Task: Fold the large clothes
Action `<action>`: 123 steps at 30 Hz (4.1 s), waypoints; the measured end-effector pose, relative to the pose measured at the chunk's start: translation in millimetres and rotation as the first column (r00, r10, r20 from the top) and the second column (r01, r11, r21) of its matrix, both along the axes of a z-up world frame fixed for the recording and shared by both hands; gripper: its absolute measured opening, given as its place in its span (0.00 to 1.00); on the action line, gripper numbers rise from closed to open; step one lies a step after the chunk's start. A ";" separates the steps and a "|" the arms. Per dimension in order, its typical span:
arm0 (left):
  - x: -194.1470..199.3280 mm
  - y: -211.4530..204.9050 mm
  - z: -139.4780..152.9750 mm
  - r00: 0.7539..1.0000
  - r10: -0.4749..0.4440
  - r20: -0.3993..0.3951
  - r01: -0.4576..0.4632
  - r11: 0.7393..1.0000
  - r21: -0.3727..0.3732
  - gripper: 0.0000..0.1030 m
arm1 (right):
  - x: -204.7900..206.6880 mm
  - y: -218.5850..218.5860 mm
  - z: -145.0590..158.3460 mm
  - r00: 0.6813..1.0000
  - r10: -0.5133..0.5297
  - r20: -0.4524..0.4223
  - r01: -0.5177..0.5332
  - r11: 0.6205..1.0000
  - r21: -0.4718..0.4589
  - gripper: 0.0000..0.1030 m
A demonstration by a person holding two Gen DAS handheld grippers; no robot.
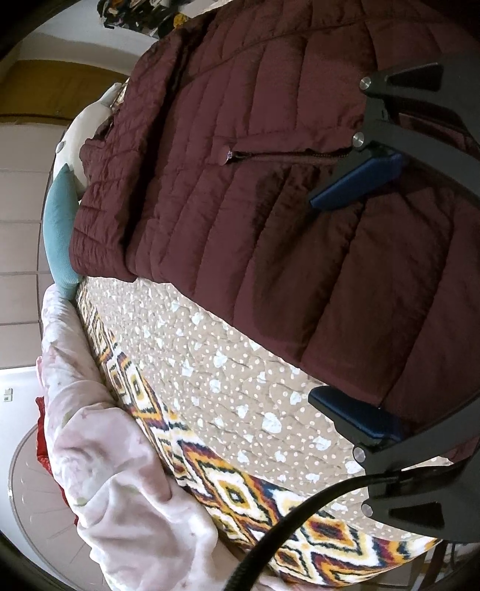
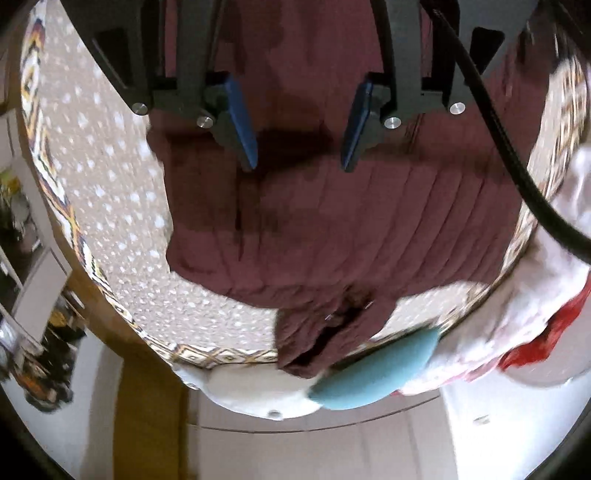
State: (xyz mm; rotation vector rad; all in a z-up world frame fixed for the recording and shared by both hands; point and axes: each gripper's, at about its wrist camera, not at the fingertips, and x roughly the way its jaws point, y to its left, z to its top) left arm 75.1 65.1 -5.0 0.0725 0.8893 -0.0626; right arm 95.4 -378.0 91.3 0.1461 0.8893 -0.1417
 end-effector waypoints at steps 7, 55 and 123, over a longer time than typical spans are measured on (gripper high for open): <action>-1.0 2.0 -0.3 1.000 0.003 -0.008 -0.003 1.000 -0.013 0.94 | -89.1 11.5 -52.2 0.995 0.053 -0.088 -0.043 0.992 0.116 0.49; 131.8 -101.6 38.6 0.990 -0.140 0.030 0.142 0.985 -0.100 0.83 | 184.8 -68.5 204.2 0.974 -0.201 0.103 0.211 0.973 -0.097 0.81; -45.1 14.1 91.0 0.988 -0.014 0.156 0.043 0.981 -0.189 0.97 | 10.0 126.0 54.2 0.968 0.216 0.130 -0.227 0.971 0.071 0.48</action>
